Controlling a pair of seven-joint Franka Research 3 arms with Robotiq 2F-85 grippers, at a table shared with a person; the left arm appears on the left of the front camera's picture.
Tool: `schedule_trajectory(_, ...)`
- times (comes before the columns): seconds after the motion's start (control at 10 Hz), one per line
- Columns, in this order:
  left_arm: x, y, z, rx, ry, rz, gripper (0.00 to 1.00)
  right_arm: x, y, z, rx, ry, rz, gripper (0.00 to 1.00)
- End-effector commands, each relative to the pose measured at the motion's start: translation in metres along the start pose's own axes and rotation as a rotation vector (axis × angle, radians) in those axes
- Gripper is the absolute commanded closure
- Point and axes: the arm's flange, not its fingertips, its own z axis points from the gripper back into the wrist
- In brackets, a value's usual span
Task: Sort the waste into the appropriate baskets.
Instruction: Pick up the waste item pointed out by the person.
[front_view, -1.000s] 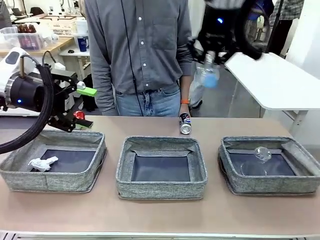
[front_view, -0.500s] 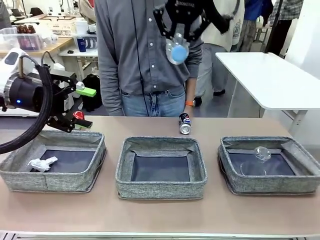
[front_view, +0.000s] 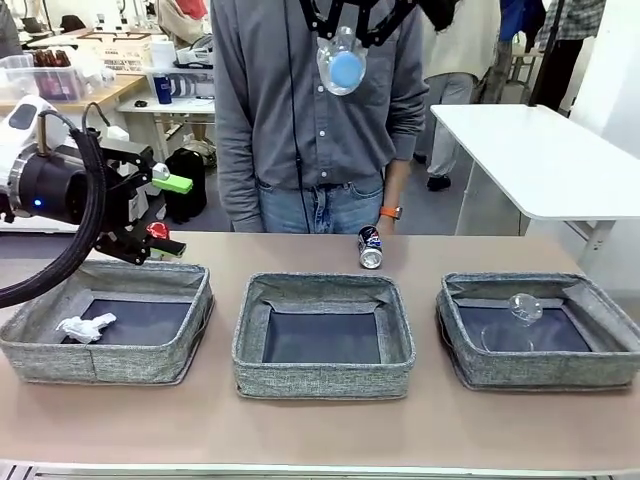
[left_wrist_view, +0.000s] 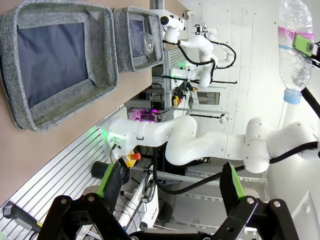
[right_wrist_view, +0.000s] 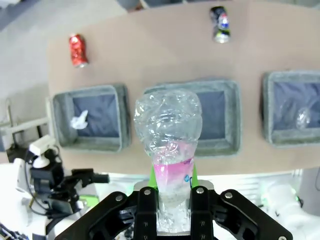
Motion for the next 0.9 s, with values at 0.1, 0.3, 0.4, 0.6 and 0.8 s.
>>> schedule_trajectory(0.1, -0.0005, -0.0033, 0.0006, -0.005, -0.003, 0.006, 0.00, -0.0011, -0.0010, -0.0039, -0.008, 0.005, -0.001, 0.78)
schedule_trajectory(0.3, -0.0005, -0.0033, 0.0006, -0.005, -0.003, 0.006, 0.00, -0.0011, -0.0010, -0.0039, -0.008, 0.005, -0.001, 0.78)
schedule_trajectory(0.4, -0.0005, -0.0033, 0.0006, -0.005, -0.003, 0.006, 0.00, -0.0011, -0.0010, -0.0039, -0.008, 0.005, -0.001, 0.78)
schedule_trajectory(0.6, -0.0005, -0.0033, 0.0006, -0.005, -0.003, 0.006, 0.00, -0.0011, -0.0010, -0.0039, -0.008, 0.005, -0.001, 0.78)
schedule_trajectory(0.8, -0.0005, -0.0033, 0.0006, -0.005, -0.003, 0.006, 0.00, -0.0011, -0.0010, -0.0039, -0.008, 0.005, -0.001, 0.78)
